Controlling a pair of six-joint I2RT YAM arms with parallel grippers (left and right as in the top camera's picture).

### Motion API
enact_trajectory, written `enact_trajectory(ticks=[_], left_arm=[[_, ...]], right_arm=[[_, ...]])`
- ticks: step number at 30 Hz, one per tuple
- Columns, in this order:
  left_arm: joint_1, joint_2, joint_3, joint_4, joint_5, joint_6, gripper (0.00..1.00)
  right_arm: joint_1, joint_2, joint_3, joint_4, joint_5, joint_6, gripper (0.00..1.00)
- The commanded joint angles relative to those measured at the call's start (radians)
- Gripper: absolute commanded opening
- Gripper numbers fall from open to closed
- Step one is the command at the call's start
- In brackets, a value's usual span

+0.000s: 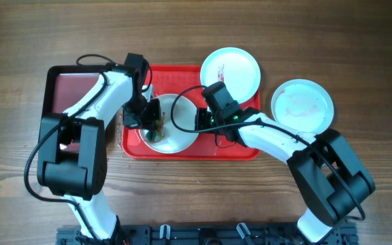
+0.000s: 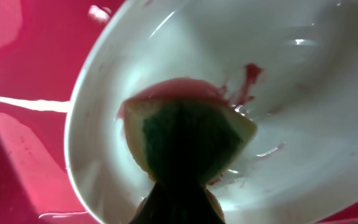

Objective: Clean dirty plates on tray and stack at the side
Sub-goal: 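Scrub the tilted plate with the sponge in the left gripper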

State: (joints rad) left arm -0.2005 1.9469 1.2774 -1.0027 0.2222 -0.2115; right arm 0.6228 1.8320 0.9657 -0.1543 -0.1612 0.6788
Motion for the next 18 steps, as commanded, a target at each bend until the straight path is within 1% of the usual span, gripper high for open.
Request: enact_trajectory(ticks=[1, 3, 5, 7, 8, 10, 12, 14, 16, 17, 18], left_arm=[[-0.010, 0.000, -0.070, 0.059, -0.010, -0.043, 0.04], [-0.043, 0.000, -0.097, 0.122, -0.010, -0.063, 0.04], [-0.127, 0.000, -0.139, 0.234, -0.011, -0.066, 0.04], [-0.196, 0.000, -0.168, 0.308, -0.012, -0.066, 0.04], [-0.240, 0.000, -0.180, 0.348, -0.035, -0.079, 0.04], [-0.294, 0.000, -0.183, 0.389, -0.182, -0.185, 0.04], [-0.305, 0.000, -0.182, 0.431, -0.315, -0.247, 0.04], [-0.290, 0.000, -0.182, 0.480, -0.391, -0.250, 0.04], [-0.268, 0.000, -0.166, 0.526, -0.399, -0.262, 0.04], [-0.259, 0.000, -0.148, 0.524, -0.391, -0.272, 0.04], [-0.248, 0.000, -0.117, 0.516, -0.345, -0.272, 0.04]], right_arm=[[0.002, 0.024, 0.024, 0.015, -0.033, -0.017, 0.04], [0.002, 0.024, 0.024, 0.015, -0.034, -0.017, 0.04], [0.002, 0.024, 0.024, 0.015, -0.035, -0.021, 0.04], [0.002, 0.024, 0.024, 0.015, -0.037, -0.023, 0.04], [0.001, 0.024, 0.024, 0.015, -0.037, -0.023, 0.04], [0.002, 0.024, 0.024, 0.015, -0.045, -0.024, 0.04], [0.001, 0.024, 0.024, 0.015, -0.045, -0.024, 0.04], [0.002, 0.024, 0.024, 0.015, -0.052, -0.025, 0.04], [0.002, 0.024, 0.024, 0.015, -0.052, -0.025, 0.04], [0.002, 0.024, 0.024, 0.015, -0.052, -0.025, 0.04], [0.002, 0.024, 0.024, 0.015, -0.060, -0.026, 0.04]])
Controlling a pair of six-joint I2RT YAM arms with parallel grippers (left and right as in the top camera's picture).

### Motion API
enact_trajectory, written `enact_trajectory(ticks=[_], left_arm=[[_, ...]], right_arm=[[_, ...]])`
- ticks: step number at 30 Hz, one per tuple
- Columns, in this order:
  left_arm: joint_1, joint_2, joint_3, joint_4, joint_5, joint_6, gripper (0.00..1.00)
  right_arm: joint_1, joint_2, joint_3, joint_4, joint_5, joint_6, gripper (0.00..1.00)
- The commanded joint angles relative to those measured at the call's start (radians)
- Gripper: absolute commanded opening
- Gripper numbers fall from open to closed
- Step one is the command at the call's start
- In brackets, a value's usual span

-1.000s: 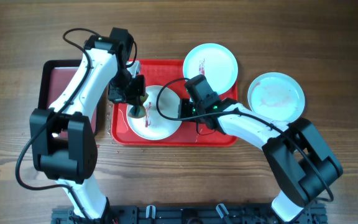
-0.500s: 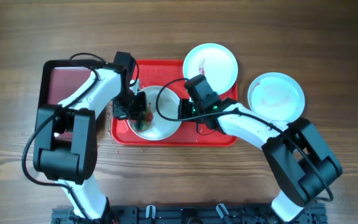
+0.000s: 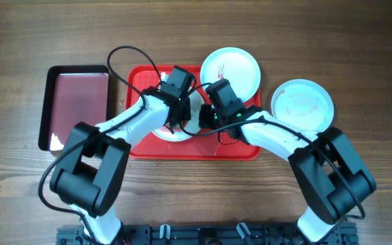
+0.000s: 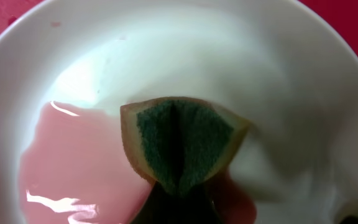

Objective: Clean dirty plates on tray and stack at the side
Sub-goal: 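Scrub the tilted plate with the sponge in the left gripper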

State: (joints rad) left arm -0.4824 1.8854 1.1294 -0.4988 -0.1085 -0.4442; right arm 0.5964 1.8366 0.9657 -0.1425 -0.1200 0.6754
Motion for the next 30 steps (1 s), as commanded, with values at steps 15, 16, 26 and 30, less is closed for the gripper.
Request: enact_trajectory(ticks=[15, 16, 26, 30], left_arm=[[0.074, 0.061, 0.068, -0.039, -0.041, -0.049, 0.04], [0.102, 0.061, 0.068, -0.078, -0.106, -0.106, 0.04], [0.177, 0.061, 0.068, -0.381, 0.426, 0.176, 0.04], [0.149, 0.061, 0.068, -0.377, 0.490, 0.250, 0.04]], right_arm=[[0.027, 0.019, 0.024, 0.003, -0.108, -0.022, 0.04], [0.028, 0.019, 0.024, 0.003, -0.108, -0.022, 0.04], [0.028, 0.019, 0.024, 0.012, -0.119, -0.022, 0.04], [0.027, 0.021, 0.024, 0.008, -0.119, -0.023, 0.04]])
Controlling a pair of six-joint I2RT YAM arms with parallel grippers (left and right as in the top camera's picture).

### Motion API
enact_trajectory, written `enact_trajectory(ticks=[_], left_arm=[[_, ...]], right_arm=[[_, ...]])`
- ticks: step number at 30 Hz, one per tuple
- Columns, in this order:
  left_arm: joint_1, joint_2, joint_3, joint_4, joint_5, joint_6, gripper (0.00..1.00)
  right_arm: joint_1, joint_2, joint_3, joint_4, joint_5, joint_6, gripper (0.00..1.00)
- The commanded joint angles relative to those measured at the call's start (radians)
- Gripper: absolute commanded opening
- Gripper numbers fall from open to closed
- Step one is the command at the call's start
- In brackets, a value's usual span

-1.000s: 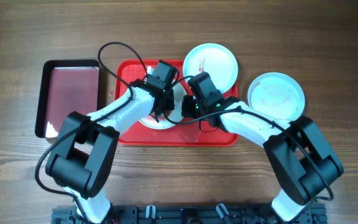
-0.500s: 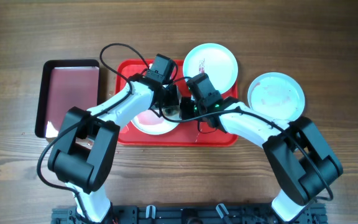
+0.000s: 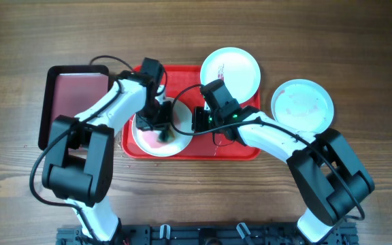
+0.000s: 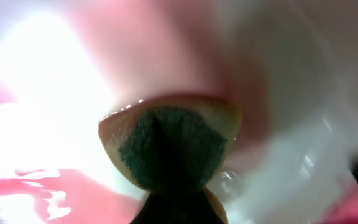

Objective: Clean dirty plates on tray and stack at the side
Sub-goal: 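Scrub the tilted plate with the sponge in the left gripper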

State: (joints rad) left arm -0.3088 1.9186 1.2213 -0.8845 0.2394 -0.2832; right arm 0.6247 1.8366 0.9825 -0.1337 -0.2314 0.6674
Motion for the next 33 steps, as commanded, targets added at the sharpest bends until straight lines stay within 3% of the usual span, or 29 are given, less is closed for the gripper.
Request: enact_trajectory(ticks=[1, 2, 6, 7, 8, 11, 16, 21, 22, 24, 27, 31, 33], left_arm=[[-0.019, 0.028, -0.024, 0.019, 0.142, 0.088, 0.04], [-0.006, 0.028, -0.024, 0.037, 0.142, 0.064, 0.04], [0.061, 0.028, -0.024, 0.074, 0.138, 0.040, 0.04], [0.070, 0.028, -0.024, 0.079, 0.138, 0.039, 0.04], [0.076, 0.028, -0.024, 0.084, 0.138, 0.039, 0.04], [0.082, 0.028, -0.023, 0.067, 0.157, 0.005, 0.04], [0.023, 0.028, -0.023, -0.043, 0.217, 0.010, 0.04], [-0.022, 0.028, -0.023, 0.110, 0.211, -0.008, 0.04], [-0.025, 0.028, -0.023, 0.141, 0.176, -0.052, 0.04], [-0.032, 0.028, -0.023, 0.201, -0.030, -0.164, 0.04], [-0.032, 0.028, -0.023, 0.242, -0.330, -0.232, 0.04], [-0.018, 0.028, -0.023, 0.091, -0.591, -0.332, 0.04], [-0.004, 0.022, -0.023, 0.008, -0.599, -0.332, 0.04]], right_arm=[[-0.001, 0.023, 0.006, -0.004, -0.007, -0.014, 0.04], [-0.001, 0.025, 0.007, -0.004, -0.004, -0.014, 0.05], [0.000, 0.085, 0.007, 0.042, -0.016, 0.005, 0.25], [0.000, 0.093, 0.007, 0.048, -0.015, 0.032, 0.25], [0.000, 0.102, 0.007, 0.055, -0.017, 0.043, 0.24], [0.000, 0.104, 0.007, 0.066, -0.032, 0.043, 0.04], [-0.001, 0.104, 0.007, 0.081, -0.061, 0.047, 0.04], [-0.001, 0.104, 0.007, 0.082, -0.085, 0.039, 0.04], [-0.001, 0.104, 0.007, 0.082, -0.085, 0.039, 0.04], [-0.001, 0.104, 0.007, 0.082, -0.085, 0.038, 0.04], [-0.001, 0.104, 0.007, 0.082, -0.085, 0.039, 0.05], [-0.001, 0.104, 0.007, 0.082, -0.085, 0.039, 0.04], [-0.001, 0.104, 0.007, 0.082, -0.085, 0.039, 0.04]])
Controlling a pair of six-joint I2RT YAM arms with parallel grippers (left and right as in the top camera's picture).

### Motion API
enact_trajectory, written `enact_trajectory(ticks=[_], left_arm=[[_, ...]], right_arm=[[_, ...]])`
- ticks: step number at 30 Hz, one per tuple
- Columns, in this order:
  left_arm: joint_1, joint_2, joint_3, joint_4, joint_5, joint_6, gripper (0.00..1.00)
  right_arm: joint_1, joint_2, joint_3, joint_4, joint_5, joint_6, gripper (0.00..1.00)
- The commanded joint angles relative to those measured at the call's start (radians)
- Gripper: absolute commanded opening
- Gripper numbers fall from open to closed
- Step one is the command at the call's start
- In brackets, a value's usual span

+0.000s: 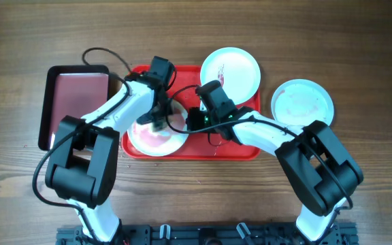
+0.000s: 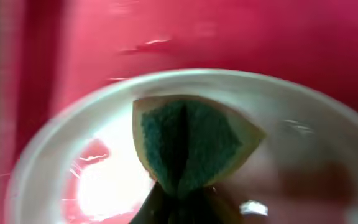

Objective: Clean dirty plates on tray and stack at the side
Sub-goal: 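Scrub the tilted plate with the sponge in the left gripper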

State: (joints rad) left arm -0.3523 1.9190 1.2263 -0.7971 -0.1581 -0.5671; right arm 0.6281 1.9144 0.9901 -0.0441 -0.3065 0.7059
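A white plate (image 1: 152, 139) holding pink liquid lies on the left half of the red tray (image 1: 216, 151). My left gripper (image 1: 157, 117) is over the plate's far edge, shut on a folded yellow-and-green sponge (image 2: 191, 143). In the left wrist view the sponge presses on the plate (image 2: 328, 155) near its rim, and pink liquid (image 2: 92, 152) pools to the left; the left gripper (image 2: 179, 202) shows only as dark fingers pinching the sponge. My right gripper (image 1: 190, 122) sits at the plate's right rim and appears shut on it.
A second white plate (image 1: 231, 71) with red smears overlaps the tray's far right corner. A third white plate (image 1: 302, 105) lies on the wooden table to the right. A black tray (image 1: 73, 102) of pinkish liquid stands left of the red tray.
My left gripper has moved with the sponge from the plate's middle to its far rim. The right gripper has shifted slightly left at the plate's right edge. The plate stays at the tray's left.
The sponge was first at the plate's left side beside red smears. Then it was at the plate's centre-right, with pink liquid pooled. After that the plate sat further left with the sponge in its middle, and now the sponge is at the far rim.
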Motion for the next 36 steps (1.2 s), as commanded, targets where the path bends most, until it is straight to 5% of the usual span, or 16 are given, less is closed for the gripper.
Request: enact_trajectory(ticks=[1, 4, 10, 16, 20, 24, 26, 29, 32, 36], left_arm=[[0.041, 0.016, -0.028, -0.130, -0.201, -0.048, 0.04], [0.040, 0.009, -0.028, -0.217, -0.083, -0.024, 0.04], [0.040, 0.009, -0.028, -0.156, 0.560, 0.374, 0.04], [0.040, 0.009, -0.028, 0.081, 0.554, 0.372, 0.04], [0.040, 0.009, -0.028, 0.234, 0.149, 0.202, 0.04], [0.056, 0.009, -0.021, 0.102, -0.144, 0.051, 0.04], [0.063, 0.007, -0.021, 0.005, -0.134, 0.018, 0.04], [0.063, 0.003, 0.010, -0.124, 0.120, 0.014, 0.04], [0.063, 0.003, 0.113, -0.141, 0.620, 0.180, 0.04], [0.090, 0.003, 0.332, -0.201, 0.601, 0.224, 0.04]], right_arm=[[-0.004, 0.026, -0.001, -0.008, -0.010, 0.000, 0.04], [-0.004, 0.026, -0.001, -0.006, -0.010, 0.000, 0.04], [-0.004, 0.026, -0.001, -0.005, -0.010, 0.000, 0.04], [-0.004, 0.026, -0.001, -0.008, -0.010, 0.000, 0.04], [-0.004, 0.026, -0.001, -0.010, -0.010, 0.000, 0.04], [-0.004, 0.026, -0.001, -0.012, -0.010, 0.000, 0.04], [-0.004, 0.026, -0.001, -0.012, -0.010, 0.000, 0.04], [-0.004, 0.026, -0.001, -0.018, -0.023, -0.001, 0.04], [-0.006, 0.026, -0.001, -0.021, -0.056, -0.025, 0.04], [-0.023, 0.023, 0.004, -0.068, -0.100, -0.026, 0.04]])
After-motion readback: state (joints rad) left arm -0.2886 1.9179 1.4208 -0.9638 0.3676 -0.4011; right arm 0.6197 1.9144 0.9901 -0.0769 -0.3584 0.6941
